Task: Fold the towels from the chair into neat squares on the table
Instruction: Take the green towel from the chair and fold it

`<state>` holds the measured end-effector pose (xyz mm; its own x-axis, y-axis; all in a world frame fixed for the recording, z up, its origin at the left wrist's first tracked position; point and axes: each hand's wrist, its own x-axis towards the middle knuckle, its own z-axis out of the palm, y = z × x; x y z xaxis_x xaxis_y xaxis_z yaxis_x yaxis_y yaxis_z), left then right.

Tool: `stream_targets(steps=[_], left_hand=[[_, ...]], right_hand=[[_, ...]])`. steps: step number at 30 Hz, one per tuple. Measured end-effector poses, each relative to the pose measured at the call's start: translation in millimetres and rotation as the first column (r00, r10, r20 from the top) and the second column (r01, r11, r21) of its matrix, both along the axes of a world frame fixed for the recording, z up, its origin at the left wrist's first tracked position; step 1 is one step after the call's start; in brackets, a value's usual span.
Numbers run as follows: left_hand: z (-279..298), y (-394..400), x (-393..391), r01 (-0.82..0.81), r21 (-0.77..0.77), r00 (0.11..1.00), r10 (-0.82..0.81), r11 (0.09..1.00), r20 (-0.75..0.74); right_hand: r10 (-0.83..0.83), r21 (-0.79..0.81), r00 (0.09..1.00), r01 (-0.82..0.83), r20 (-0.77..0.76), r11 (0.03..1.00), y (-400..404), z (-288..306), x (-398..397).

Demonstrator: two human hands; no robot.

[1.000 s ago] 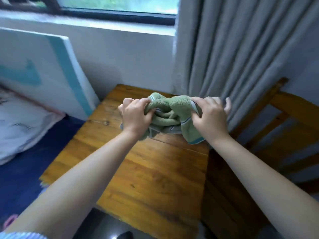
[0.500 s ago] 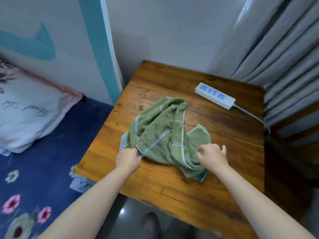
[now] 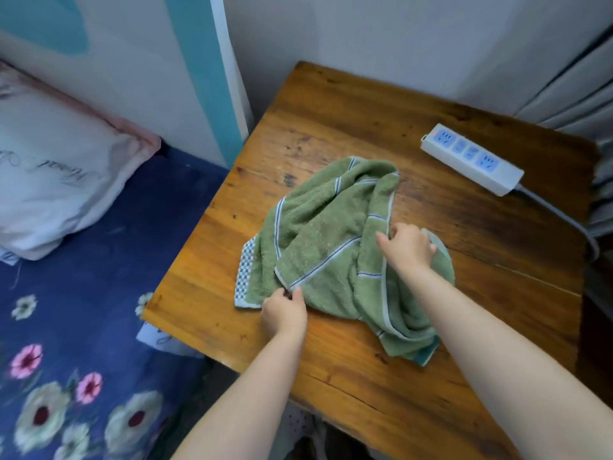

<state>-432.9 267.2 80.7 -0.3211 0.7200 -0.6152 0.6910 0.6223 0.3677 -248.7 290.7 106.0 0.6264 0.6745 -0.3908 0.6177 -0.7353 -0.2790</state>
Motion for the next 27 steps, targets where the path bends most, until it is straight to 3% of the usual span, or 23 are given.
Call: stream_targets(steps=[3, 6, 10, 14, 20, 25, 27], left_hand=[[-8, 7, 4, -0.051, 0.02, 0.998, 0.051, 0.998, 0.04], [-4, 13, 9, -0.076, 0.038, 0.996, 0.074, 0.996, 0.056], [20, 23, 2, 0.209, 0.175, 0.978, -0.209, 0.962, -0.02], [49, 51, -13, 0.419, 0.314, 0.908, -0.387, 0.852, -0.163], [90, 106, -28, 0.542, 0.372, 0.836, -0.436, 0.754, -0.333], [135, 144, -26, 0.567, 0.469, 0.823, -0.489, 0.677, -0.288], [157, 150, -17, 0.582, 0.504, 0.807, -0.529, 0.639, -0.262]], right_hand=[[-0.119, 0.038, 0.99, 0.122, -0.078, 0.992, 15, -10, 7], [-0.219, 0.07, 0.943, 0.244, -0.25, 0.967, 30, -13, 12], [-0.235, 0.182, 0.892, 0.323, -0.386, 0.929, 38, -7, 17], [-0.159, 0.245, 0.938, 0.239, -0.308, 0.94, 39, 16, 33], [-0.145, 0.272, 0.969, 0.197, -0.201, 0.942, 45, 66, 56], [-0.114, 0.264, 0.982, 0.151, -0.153, 0.953, 41, 123, 50], [-0.121, 0.334, 0.985, 0.157, -0.125, 0.93, 41, 150, 40]])
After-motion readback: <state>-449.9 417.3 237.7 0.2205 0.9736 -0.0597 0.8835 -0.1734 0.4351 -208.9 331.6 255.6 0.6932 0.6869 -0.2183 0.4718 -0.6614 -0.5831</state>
